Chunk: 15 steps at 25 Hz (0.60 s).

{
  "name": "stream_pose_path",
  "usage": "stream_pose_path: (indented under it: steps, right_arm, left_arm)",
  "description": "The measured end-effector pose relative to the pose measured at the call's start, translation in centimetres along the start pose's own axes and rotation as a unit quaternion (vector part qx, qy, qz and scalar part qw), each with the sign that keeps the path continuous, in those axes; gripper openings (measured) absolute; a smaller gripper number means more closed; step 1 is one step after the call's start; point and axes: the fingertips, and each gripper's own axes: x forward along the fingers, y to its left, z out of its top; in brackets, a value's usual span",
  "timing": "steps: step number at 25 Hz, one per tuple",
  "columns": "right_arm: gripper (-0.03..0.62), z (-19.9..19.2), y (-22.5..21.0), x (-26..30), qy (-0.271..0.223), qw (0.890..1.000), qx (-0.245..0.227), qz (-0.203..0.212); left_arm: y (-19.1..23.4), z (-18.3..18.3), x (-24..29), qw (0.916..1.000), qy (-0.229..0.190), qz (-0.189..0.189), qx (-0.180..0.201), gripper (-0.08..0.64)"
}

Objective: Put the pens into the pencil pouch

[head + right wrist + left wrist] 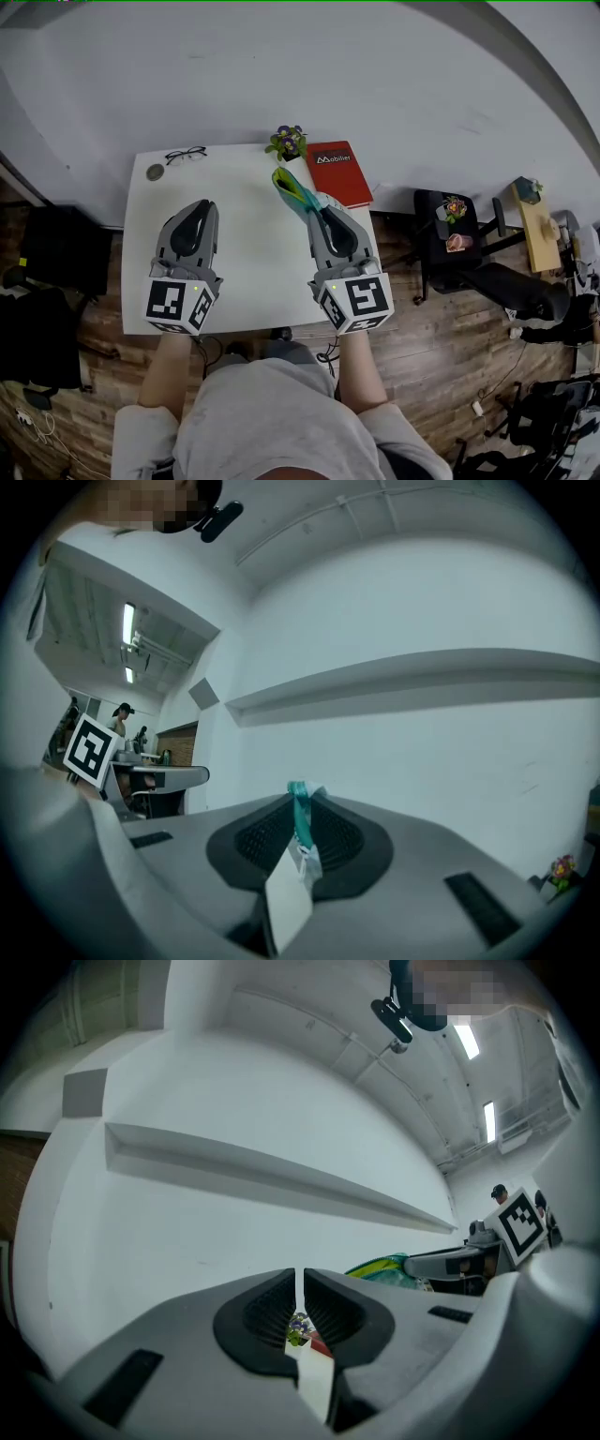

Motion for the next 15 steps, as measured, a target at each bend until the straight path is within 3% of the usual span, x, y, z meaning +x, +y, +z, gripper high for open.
stream_pose_path:
  steps: [6,15]
  right_arm:
    - [0.067,1.1,0.2,-0.8,-0.012,0.999,-0.042,-0.03]
    - [0.067,2.0,0.0,-2.8,-0.032,0.996,-0.049,-0.072]
  left_arm:
    - [0.5,0.0,-0.9,0.9999,0.003,0.009,0.006,0.048]
    - [0.4,0.5,-2.8,0.9996,0.0,0.013,0.025,0.048]
